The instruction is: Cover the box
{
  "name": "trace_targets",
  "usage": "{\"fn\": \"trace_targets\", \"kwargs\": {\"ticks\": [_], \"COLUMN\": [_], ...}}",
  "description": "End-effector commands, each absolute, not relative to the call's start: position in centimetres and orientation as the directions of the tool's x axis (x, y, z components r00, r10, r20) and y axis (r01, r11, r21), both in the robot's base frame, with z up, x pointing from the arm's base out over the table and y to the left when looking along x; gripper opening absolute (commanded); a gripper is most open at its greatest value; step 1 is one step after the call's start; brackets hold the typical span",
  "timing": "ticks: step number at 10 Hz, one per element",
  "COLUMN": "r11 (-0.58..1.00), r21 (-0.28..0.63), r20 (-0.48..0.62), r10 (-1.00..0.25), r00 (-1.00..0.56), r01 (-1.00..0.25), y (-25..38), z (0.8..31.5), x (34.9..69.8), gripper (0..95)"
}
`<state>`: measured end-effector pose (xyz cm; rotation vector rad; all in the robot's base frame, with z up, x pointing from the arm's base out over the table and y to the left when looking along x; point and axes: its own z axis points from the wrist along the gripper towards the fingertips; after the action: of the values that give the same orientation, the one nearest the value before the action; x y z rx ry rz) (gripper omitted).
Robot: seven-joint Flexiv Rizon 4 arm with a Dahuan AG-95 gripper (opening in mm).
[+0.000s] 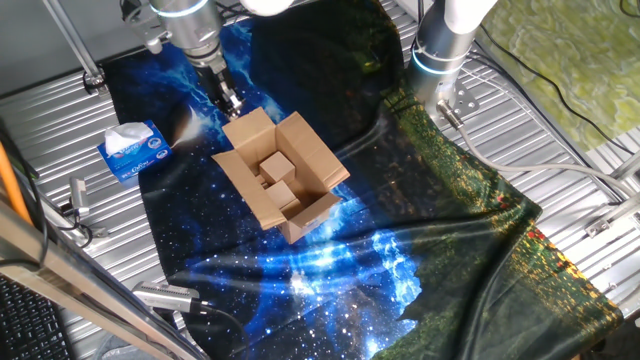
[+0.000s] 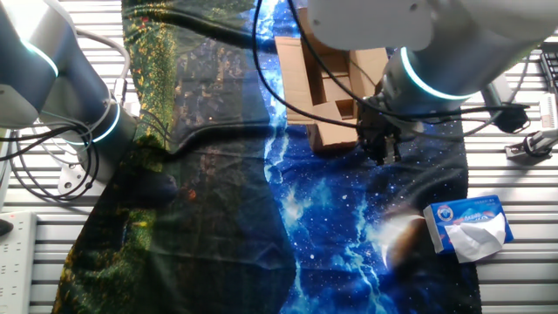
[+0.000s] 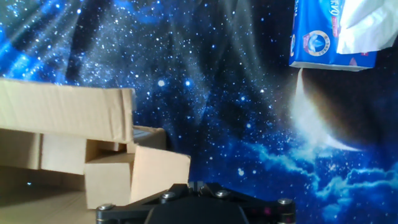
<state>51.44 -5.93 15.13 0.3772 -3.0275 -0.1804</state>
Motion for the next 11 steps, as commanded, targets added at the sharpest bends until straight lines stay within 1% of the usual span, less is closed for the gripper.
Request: {"fn": "trace_targets", "kwargs": {"ticks": [1, 5, 7, 11], "r11": [0.967, 0.969, 0.965, 0.96], "r21": [0.155, 0.194, 0.238, 0.276], "r20": [0.075, 0.099, 0.112, 0.141], "r10": [-0.217, -0.177, -0.139, -0.086], "r00": [-0.973, -0.979, -0.984, -0.986], "r01": [-0.203, -0.156, -0.109, -0.044], "y": [-5.7, -5.5, -5.3, -4.8], "z": [15.2, 15.8, 16.1, 16.6], "x": [51.4, 51.4, 51.4, 51.5], "gripper": [0.0, 0.0, 0.0, 0.0]}}
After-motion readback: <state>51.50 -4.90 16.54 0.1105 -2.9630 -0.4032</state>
